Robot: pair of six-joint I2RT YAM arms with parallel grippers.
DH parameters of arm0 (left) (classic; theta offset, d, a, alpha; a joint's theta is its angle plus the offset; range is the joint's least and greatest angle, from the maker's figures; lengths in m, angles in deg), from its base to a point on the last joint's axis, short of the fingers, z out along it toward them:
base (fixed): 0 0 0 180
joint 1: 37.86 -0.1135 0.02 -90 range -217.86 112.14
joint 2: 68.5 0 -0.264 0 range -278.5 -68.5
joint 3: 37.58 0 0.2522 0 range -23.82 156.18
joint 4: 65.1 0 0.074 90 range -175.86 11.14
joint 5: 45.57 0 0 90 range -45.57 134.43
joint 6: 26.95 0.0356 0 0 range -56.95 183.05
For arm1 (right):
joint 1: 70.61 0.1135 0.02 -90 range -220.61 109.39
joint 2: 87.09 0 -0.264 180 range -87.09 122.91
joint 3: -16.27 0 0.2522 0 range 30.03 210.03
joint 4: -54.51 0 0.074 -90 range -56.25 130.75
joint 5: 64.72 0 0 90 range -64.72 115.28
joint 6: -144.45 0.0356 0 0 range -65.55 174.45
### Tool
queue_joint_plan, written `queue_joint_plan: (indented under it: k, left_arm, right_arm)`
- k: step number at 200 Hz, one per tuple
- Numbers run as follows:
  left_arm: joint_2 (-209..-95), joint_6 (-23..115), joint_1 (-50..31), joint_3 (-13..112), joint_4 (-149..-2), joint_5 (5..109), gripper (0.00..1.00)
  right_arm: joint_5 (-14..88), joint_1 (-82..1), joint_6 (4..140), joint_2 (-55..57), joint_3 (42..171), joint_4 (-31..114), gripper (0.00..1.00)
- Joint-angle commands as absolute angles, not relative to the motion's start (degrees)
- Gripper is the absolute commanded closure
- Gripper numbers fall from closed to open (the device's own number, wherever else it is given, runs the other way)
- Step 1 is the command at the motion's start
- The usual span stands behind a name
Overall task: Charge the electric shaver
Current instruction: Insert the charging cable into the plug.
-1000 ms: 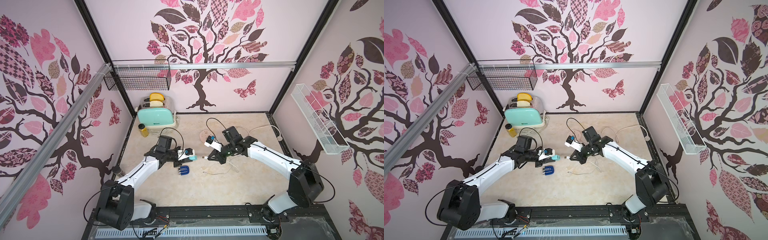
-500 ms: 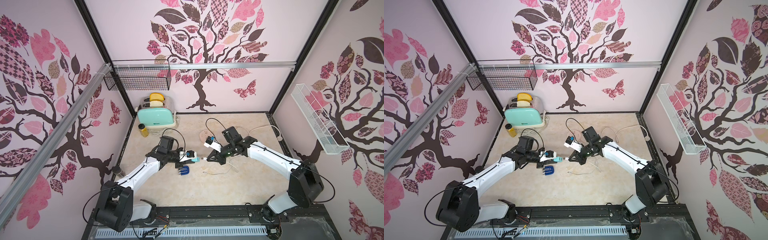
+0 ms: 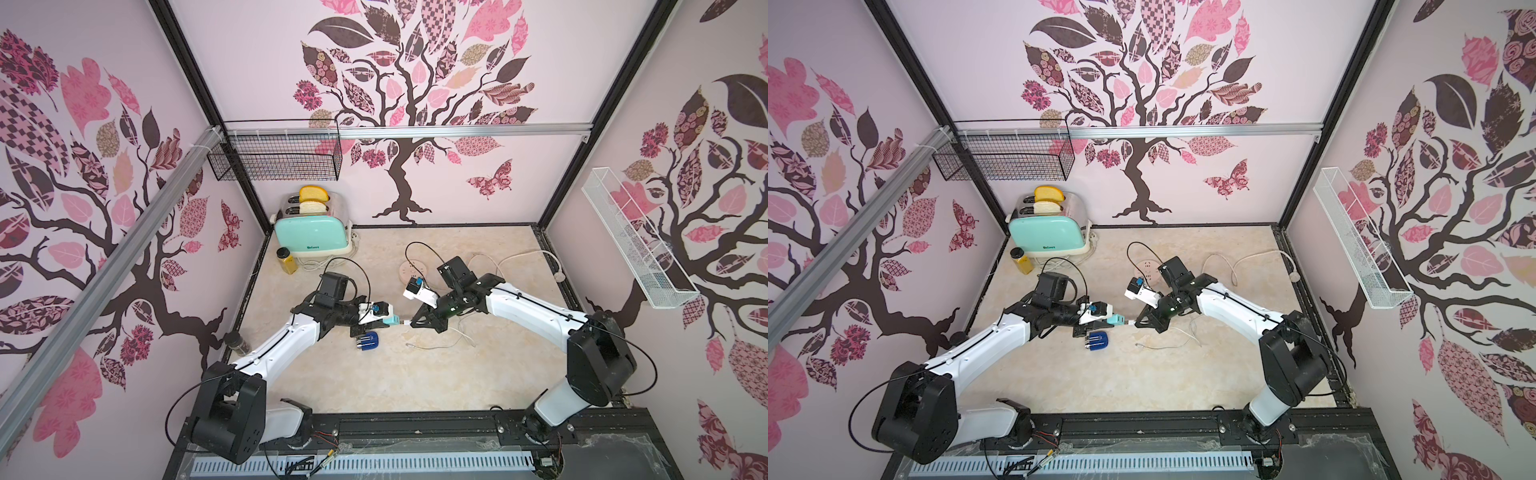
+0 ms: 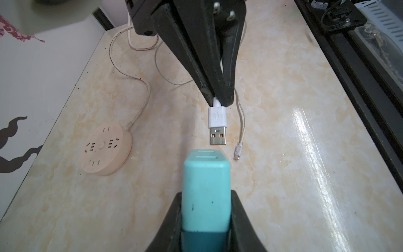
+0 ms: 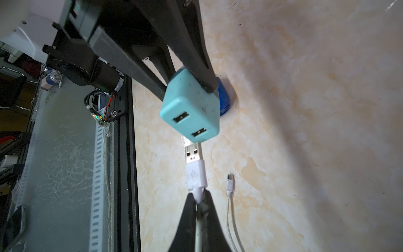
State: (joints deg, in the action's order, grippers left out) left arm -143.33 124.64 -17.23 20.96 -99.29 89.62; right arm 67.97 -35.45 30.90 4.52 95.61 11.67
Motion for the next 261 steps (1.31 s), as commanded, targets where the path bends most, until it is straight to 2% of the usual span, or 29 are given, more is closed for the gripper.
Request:
queue_joint_plan:
  k: [1, 67, 202, 261]
  left_arm:
    - [-142.7, 125.7, -17.0, 21.9, -100.5, 90.4, 1.0]
    - [-143.5, 127.9, -17.0, 22.5, -102.6, 87.7, 1.0]
    - [-143.8, 126.6, -17.0, 23.4, -101.7, 89.9, 1.0]
    - [-143.6, 126.9, -17.0, 23.6, -102.6, 89.9, 1.0]
  right_arm:
    - [68.9, -34.8, 31.3, 3.9, 96.3, 12.0, 1.0]
    - [68.8, -34.8, 30.2, 2.7, 95.2, 11.3, 1.0]
    - [69.1, -33.4, 31.4, 5.0, 95.4, 13.9, 1.0]
    - [64.6, -33.2, 31.4, 4.9, 95.1, 13.7, 1.0]
